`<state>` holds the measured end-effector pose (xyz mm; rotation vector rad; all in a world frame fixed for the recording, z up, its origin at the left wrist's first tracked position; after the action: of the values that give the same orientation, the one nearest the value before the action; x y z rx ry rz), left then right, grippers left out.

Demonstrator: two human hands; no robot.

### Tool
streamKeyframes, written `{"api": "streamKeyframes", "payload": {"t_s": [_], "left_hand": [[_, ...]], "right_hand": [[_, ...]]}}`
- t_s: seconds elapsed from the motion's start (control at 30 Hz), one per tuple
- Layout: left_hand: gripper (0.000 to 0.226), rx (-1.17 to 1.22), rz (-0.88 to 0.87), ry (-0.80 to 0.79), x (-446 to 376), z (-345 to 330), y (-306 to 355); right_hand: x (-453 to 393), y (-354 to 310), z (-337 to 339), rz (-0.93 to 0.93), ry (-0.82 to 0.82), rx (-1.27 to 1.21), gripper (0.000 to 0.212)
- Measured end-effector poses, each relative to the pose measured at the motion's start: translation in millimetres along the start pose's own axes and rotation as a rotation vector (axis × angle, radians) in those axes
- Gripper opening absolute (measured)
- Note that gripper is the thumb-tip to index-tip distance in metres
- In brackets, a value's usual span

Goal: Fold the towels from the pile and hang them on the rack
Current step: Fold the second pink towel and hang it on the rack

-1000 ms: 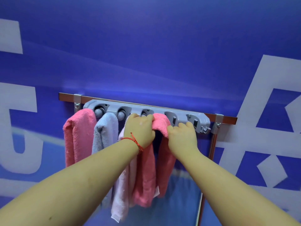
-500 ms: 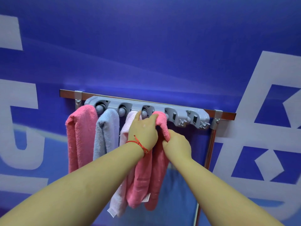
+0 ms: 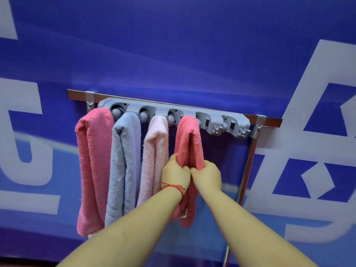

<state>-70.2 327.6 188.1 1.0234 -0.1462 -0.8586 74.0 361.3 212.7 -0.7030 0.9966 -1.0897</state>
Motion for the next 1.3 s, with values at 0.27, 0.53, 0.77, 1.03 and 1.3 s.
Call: {"api": "streamKeyframes", "payload": {"t_s": [0.27, 0.53, 0.77, 1.03, 1.3], "left_hand": [[0.021, 0.250, 0.074, -0.174, 25.3, -53.2, -36.9], [0.023, 0.240, 0.199, -0.163, 30.1, -75.6, -74.9], [0.034, 0.100, 0.120, -0.065, 46.5, -47.5, -70.1], [0.022, 0.031, 0.065, -0.190, 49.8, -61.7, -84.1], [0.018, -0.004, 0.106, -0.234, 59.4, -69.2, -106.0]], "right_hand": [[17.0, 53.5, -15.9, -0.150, -0.001, -0.244, 0.022], [18.6, 100.3, -27.6, -0.178, -0.038, -0.060, 0.009], [21.0, 92.7, -24.6, -0.047, 0.020, -0.137, 0.009], [20.3, 89.7, -29.9, -0.037, -0.005, -0.071, 0.008], [41.7, 125.6, -42.4, -0.274, -0.081, 0.012, 0.019]]}}
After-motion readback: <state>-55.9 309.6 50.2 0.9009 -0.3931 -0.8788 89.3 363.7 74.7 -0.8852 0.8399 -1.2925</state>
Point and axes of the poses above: each hand's wrist, its own x-axis away from the middle knuckle, its own z-axis out of the back of the hand, y = z × x, the point moved 9 cm from there along -x, towards the middle knuckle, and after that the axes turned 10 degrees about -x, right-handed, at the moved point
